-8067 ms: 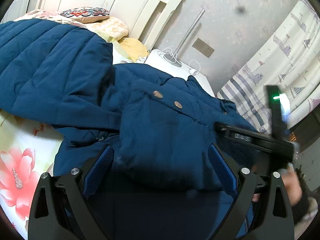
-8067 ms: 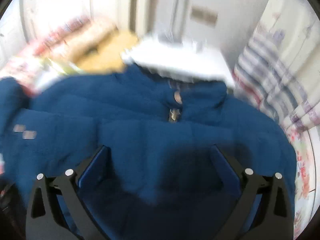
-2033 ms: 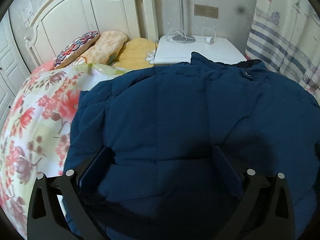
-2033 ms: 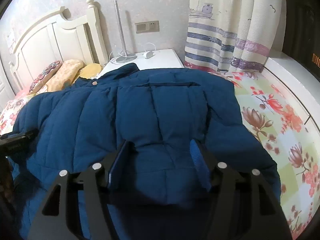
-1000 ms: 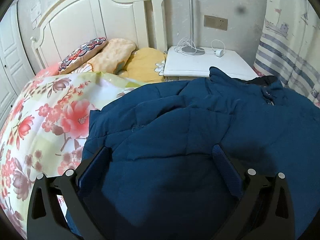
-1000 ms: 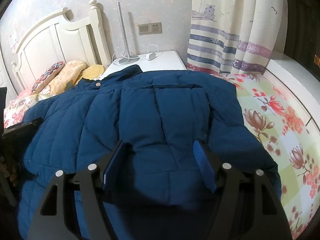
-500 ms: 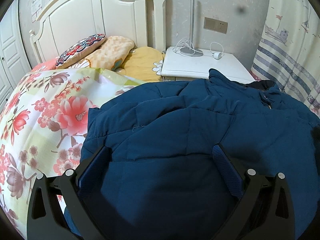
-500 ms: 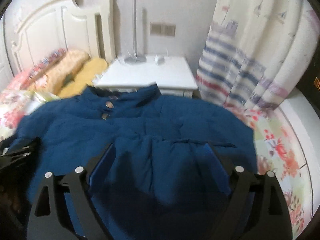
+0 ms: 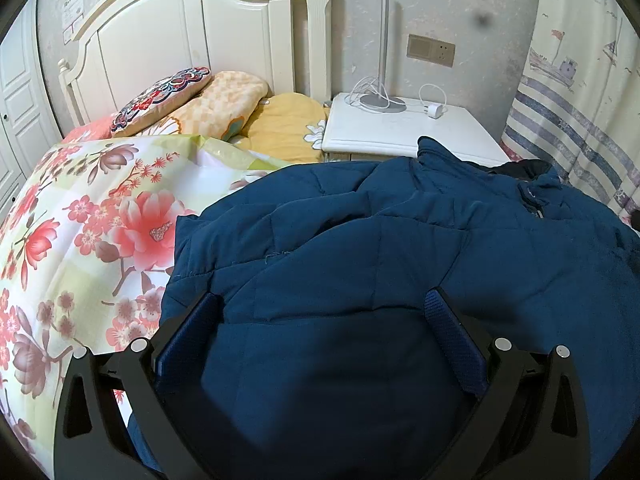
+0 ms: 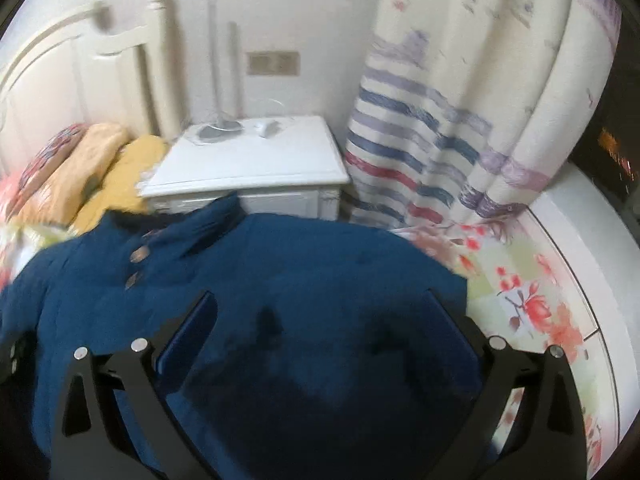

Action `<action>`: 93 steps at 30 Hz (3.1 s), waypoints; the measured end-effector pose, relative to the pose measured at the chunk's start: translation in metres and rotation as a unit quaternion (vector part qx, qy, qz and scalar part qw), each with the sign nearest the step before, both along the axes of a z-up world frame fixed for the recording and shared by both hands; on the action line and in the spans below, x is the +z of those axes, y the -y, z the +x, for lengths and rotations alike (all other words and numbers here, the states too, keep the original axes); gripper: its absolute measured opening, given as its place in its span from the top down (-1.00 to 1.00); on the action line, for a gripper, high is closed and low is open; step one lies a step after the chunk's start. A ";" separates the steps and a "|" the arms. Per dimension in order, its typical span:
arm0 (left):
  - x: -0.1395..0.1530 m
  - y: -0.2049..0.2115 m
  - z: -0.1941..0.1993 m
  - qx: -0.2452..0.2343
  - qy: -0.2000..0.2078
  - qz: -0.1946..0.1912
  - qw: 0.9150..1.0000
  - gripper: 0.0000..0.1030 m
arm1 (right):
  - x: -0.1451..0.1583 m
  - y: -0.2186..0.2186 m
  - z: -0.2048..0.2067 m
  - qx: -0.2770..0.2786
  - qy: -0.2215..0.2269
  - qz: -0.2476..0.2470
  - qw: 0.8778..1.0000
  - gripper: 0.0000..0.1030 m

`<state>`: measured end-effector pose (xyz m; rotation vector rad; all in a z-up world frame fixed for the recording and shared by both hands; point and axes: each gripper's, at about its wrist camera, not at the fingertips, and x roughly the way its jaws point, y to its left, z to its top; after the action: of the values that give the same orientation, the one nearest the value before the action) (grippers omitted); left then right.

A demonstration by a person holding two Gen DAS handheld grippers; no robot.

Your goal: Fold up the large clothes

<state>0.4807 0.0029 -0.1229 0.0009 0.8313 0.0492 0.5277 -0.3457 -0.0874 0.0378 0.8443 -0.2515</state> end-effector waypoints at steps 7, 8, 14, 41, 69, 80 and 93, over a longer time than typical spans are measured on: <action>0.000 0.000 0.000 0.000 0.000 0.001 1.000 -0.91 | -0.040 0.026 0.013 0.004 -0.043 0.054 0.998 -0.96; 0.000 0.000 0.001 0.000 0.000 0.001 1.000 -0.91 | -0.038 0.026 0.011 0.000 -0.040 0.055 0.998 -0.94; -0.001 0.001 0.001 0.000 -0.001 0.004 1.000 -0.91 | 0.016 -0.021 -0.063 0.036 0.075 -0.015 0.996 -0.95; 0.050 0.037 -0.115 -0.063 0.013 -0.015 0.998 -0.90 | -0.002 -0.056 -0.175 0.150 -0.003 0.049 0.988 -0.95; 0.031 0.036 -0.216 -0.087 0.002 0.016 0.996 -0.90 | -0.031 -0.085 -0.276 0.207 -0.034 -0.020 0.978 -0.95; 0.002 0.045 -0.231 -0.105 -0.039 0.044 0.993 -0.91 | -0.046 -0.074 -0.309 0.208 -0.045 -0.003 0.977 -0.94; 0.022 0.036 -0.293 -0.121 -0.018 0.031 0.992 -0.90 | -0.044 -0.088 -0.375 0.247 -0.041 -0.028 0.968 -0.94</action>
<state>0.1879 -0.0334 -0.1004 0.1617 0.8603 -0.1544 0.1528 -0.2578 -0.1318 -0.2352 0.9002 0.1936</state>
